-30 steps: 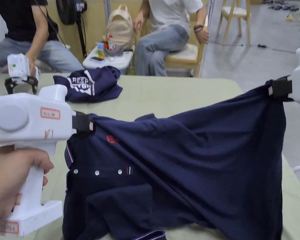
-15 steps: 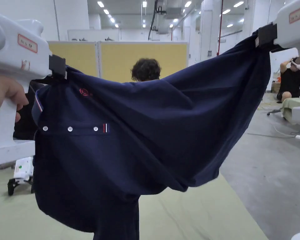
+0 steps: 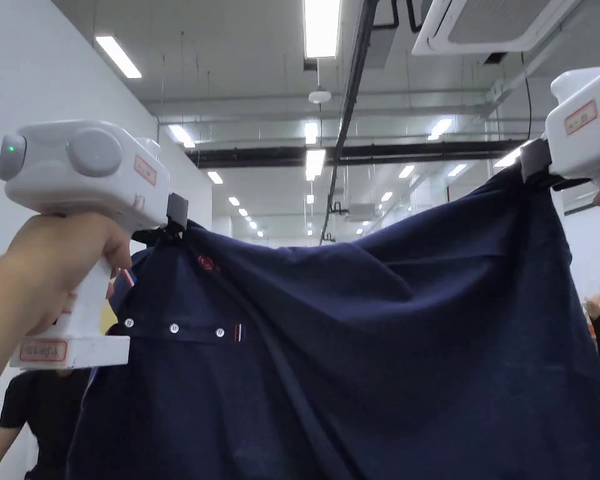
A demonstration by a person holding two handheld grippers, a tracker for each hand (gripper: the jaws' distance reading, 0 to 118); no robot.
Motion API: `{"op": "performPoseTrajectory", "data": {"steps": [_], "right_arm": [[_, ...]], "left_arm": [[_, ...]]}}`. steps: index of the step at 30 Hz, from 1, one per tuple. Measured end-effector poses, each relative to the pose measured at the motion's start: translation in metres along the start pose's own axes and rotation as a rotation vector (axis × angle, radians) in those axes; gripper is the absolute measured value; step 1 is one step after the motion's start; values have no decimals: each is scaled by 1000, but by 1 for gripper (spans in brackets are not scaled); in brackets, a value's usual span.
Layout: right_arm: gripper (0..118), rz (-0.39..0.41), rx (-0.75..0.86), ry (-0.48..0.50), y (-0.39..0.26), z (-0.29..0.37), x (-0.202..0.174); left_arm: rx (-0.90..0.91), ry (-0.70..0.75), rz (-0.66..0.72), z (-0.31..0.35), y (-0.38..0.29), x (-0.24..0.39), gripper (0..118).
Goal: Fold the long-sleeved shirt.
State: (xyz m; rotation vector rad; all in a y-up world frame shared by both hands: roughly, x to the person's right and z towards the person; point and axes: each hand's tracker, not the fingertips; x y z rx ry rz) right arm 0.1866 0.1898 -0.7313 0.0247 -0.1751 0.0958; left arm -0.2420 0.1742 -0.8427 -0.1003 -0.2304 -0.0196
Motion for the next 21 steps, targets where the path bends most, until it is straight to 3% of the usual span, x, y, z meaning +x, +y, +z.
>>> {"op": "performPoseTrajectory", "data": {"steps": [10,21], "right_arm": [[5,-28,127,-20,27,-65,1],[5,-7,139,-44,-7,-183,-3]], "left_arm": [[203,60,4,-40,33,4,2],[252,83,-33,-168,7,7,2]]}}
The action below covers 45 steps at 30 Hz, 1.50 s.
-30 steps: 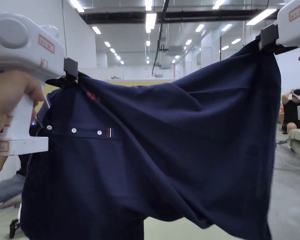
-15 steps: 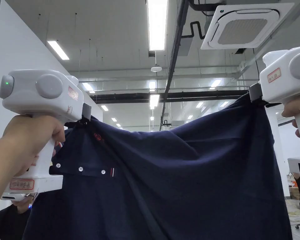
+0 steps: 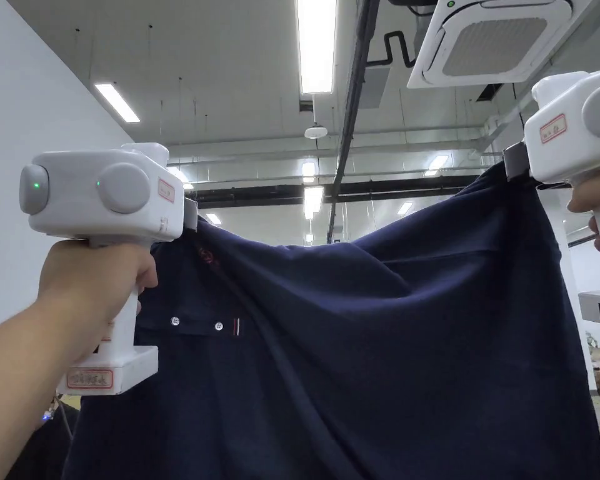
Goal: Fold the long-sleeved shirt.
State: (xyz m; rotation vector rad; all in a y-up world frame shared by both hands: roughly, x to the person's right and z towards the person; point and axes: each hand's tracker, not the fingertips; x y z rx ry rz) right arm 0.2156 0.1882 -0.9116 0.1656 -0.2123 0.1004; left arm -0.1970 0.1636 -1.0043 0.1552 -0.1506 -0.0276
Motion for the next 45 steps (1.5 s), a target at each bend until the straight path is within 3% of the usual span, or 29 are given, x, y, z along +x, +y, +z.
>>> {"op": "performPoseTrajectory", "data": {"steps": [9,19,27,30,37,45], "right_arm": [[5,19,-82,-4,-90,-65,-7],[5,-60,-287,84,-287,-44,-16],[5,-54,-614,128,-525,98,-39],[5,-147,-734,105,-589,163,-40],[5,-273,-890,27,-639,300,-23],[5,-224,-1027,32,-654,406,6]], "left_arm": [[-85,-9,-35,-76,-92,17,2],[-236,-89,16,-29,-308,38,2],[-551,-105,91,121,-513,57,2],[-669,-93,109,186,-571,60,2],[-844,-139,54,333,-635,64,2],[-895,-132,98,442,-621,46,2]]}}
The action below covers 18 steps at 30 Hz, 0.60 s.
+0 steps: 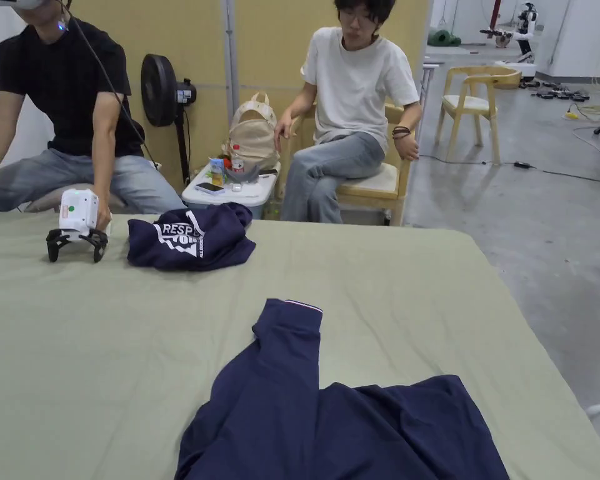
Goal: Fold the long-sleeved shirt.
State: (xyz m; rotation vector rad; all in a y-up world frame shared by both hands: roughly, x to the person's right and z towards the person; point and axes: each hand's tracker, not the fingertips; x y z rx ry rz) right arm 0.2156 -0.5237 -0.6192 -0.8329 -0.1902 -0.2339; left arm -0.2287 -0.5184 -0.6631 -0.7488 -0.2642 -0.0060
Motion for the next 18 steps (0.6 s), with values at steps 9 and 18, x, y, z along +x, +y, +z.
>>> {"op": "performPoseTrajectory", "data": {"steps": [9,18], "right_arm": [[5,-26,-57,-48,-37,16,49],[5,79,-206,-82,-44,7,24]], "left_arm": [[-76,-41,-119,32,-41,-30,2],[-184,-117,-254,33,-51,-33,3]]}}
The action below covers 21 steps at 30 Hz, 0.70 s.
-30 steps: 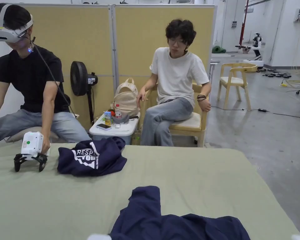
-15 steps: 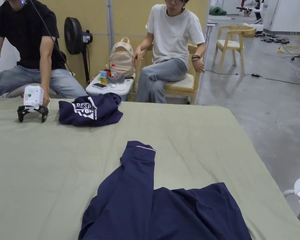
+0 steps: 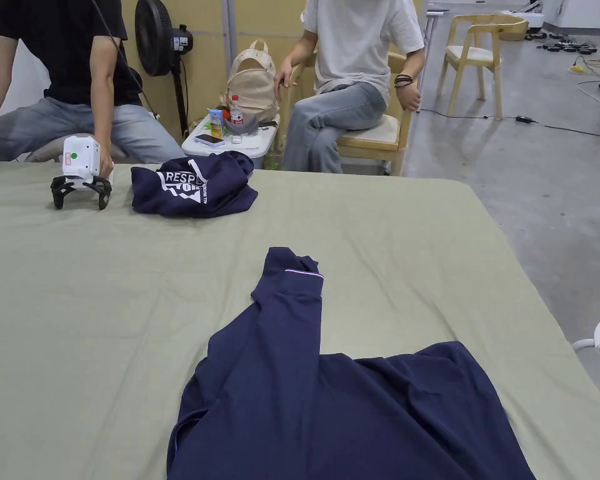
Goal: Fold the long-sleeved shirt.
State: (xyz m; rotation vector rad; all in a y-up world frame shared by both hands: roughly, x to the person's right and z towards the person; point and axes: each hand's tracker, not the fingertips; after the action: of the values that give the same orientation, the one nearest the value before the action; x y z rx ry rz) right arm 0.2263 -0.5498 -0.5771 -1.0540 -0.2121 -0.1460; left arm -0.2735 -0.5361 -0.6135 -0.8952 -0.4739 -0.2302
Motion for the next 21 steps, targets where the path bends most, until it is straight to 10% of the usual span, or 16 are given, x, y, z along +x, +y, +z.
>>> {"op": "performPoseTrajectory", "data": {"steps": [2,5,15,19,21], "right_arm": [[14,51,-52,28,-2,-2,-7],[111,120,-61,-25,-2,8,-26],[114,84,313,177,42,112,-74],[113,66,369,202,56,116,-113],[92,89,347,221,56,100,-127]], "left_arm": [[-8,-22,92,3,-4,0,20],[-65,-66,259,12,-6,4,97],[292,-22,472,87,55,-10,106],[258,106,371,67,88,-2,87],[246,102,363,56,95,6,4]]}}
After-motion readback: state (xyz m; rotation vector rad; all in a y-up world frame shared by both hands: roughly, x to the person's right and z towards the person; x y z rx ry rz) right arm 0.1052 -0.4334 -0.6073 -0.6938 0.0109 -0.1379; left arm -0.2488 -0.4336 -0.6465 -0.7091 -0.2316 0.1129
